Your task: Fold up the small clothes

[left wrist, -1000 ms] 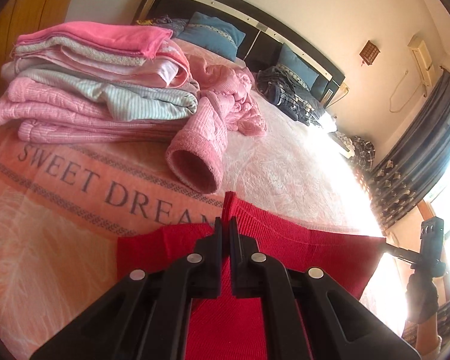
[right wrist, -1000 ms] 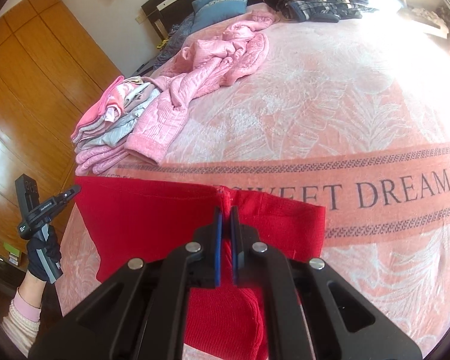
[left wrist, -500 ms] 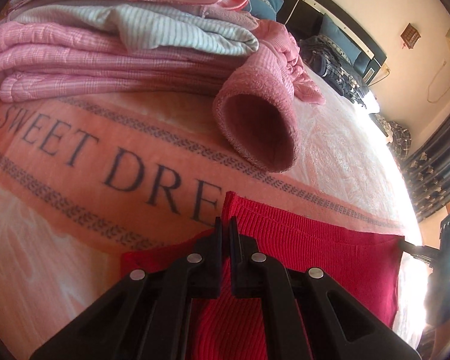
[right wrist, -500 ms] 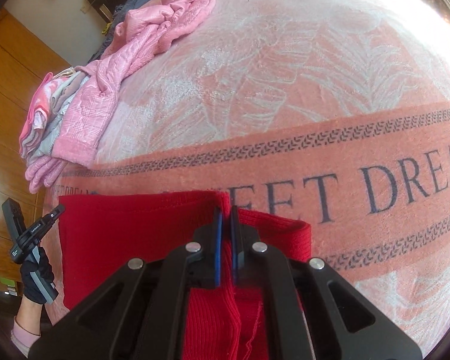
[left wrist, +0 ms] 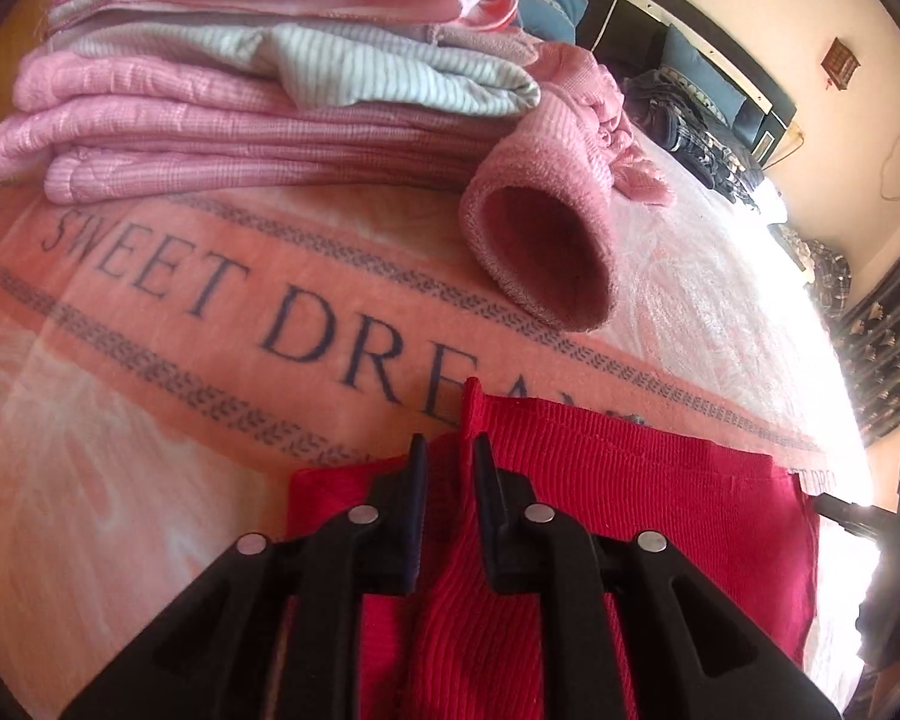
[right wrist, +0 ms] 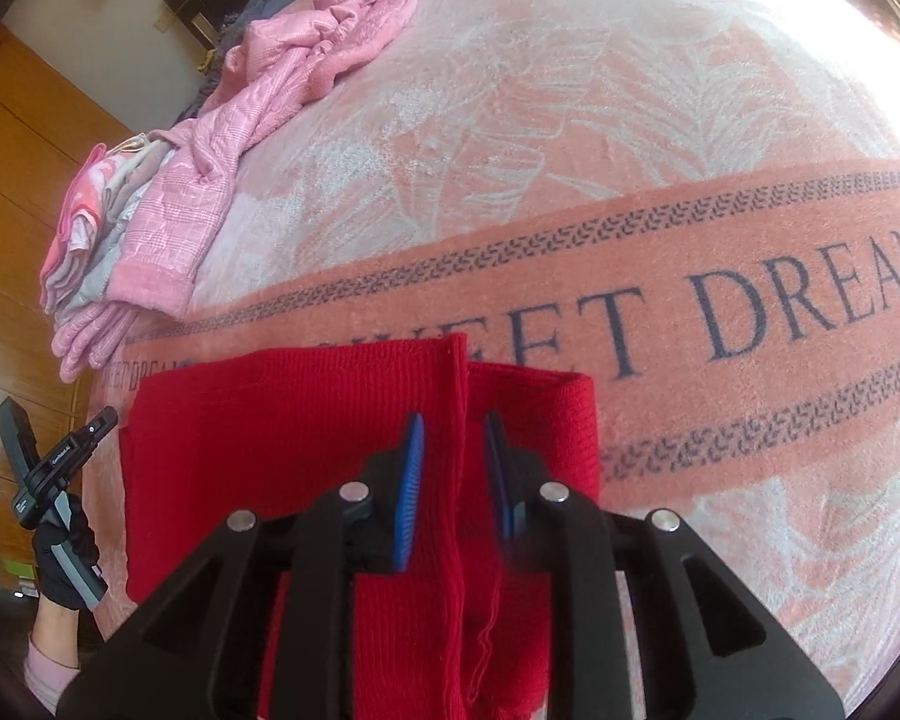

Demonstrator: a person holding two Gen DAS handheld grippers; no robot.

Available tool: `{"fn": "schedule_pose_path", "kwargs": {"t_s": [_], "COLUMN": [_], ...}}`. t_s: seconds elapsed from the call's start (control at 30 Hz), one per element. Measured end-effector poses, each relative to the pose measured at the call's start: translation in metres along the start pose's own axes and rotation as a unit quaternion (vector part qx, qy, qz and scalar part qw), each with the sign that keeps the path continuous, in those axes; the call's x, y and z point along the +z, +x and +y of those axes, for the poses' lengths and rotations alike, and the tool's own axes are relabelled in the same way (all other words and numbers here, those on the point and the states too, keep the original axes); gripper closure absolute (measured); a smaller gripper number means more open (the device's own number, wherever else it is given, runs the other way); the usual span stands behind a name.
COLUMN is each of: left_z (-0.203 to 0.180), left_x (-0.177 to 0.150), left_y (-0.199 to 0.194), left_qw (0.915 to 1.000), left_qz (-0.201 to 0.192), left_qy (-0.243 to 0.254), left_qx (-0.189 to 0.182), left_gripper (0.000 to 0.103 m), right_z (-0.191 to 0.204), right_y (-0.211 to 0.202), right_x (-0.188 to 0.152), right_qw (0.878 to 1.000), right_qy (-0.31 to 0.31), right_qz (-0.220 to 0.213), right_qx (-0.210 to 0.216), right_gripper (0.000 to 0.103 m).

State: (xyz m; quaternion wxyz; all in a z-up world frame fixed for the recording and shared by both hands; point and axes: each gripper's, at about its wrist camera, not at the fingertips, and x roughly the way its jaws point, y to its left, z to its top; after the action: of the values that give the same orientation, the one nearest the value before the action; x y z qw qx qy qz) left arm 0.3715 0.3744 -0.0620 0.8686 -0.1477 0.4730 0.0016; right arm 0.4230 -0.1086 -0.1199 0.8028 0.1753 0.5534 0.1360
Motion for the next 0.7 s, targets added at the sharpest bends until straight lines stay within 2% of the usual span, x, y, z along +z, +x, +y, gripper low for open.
{"fn": "schedule_pose_path", "kwargs": {"t_s": [0.07, 0.13, 0.2, 0.23, 0.4, 0.57, 0.63, 0.7], "left_z": [-0.004, -0.009, -0.013, -0.013, -0.015, -0.011, -0.011, -0.011], "left_x": [-0.016, -0.036, -0.055, -0.067, -0.115, -0.139, -0.142, -0.143], "left_y": [-0.025, -0.045, -0.057, -0.061, -0.061, -0.051, -0.051, -0.050], "left_qw": [0.9999, 0.9994, 0.9988, 0.9981, 0.9960, 0.9951, 0.9951, 0.9947], "left_qz": [0.001, 0.011, 0.030, 0.040, 0.072, 0.093, 0.092, 0.094], "left_qy": [0.012, 0.026, 0.036, 0.038, 0.046, 0.028, 0.034, 0.037], "left_qx": [-0.007, -0.022, -0.017, -0.027, -0.027, -0.021, -0.018, -0.014], "left_gripper": [0.068, 0.064, 0.063, 0.063, 0.063, 0.063, 0.063, 0.063], "right_z": [0.005, 0.009, 0.010, 0.009, 0.002, -0.005, -0.005, -0.004], "right_y": [-0.019, -0.033, -0.040, -0.042, -0.034, -0.033, -0.044, -0.052], "right_x": [-0.022, -0.050, -0.080, -0.095, -0.151, -0.167, -0.166, -0.167], "right_qw": [1.000, 0.999, 0.998, 0.997, 0.995, 0.995, 0.996, 0.996], "right_qy": [-0.019, -0.044, -0.057, -0.061, -0.064, -0.040, -0.033, -0.035], "right_qz": [0.004, 0.012, 0.028, 0.039, 0.078, 0.088, 0.076, 0.074], "right_qx": [0.013, 0.014, 0.022, 0.027, 0.008, 0.030, 0.045, 0.038], "right_gripper": [0.075, 0.073, 0.068, 0.067, 0.067, 0.096, 0.097, 0.097]}}
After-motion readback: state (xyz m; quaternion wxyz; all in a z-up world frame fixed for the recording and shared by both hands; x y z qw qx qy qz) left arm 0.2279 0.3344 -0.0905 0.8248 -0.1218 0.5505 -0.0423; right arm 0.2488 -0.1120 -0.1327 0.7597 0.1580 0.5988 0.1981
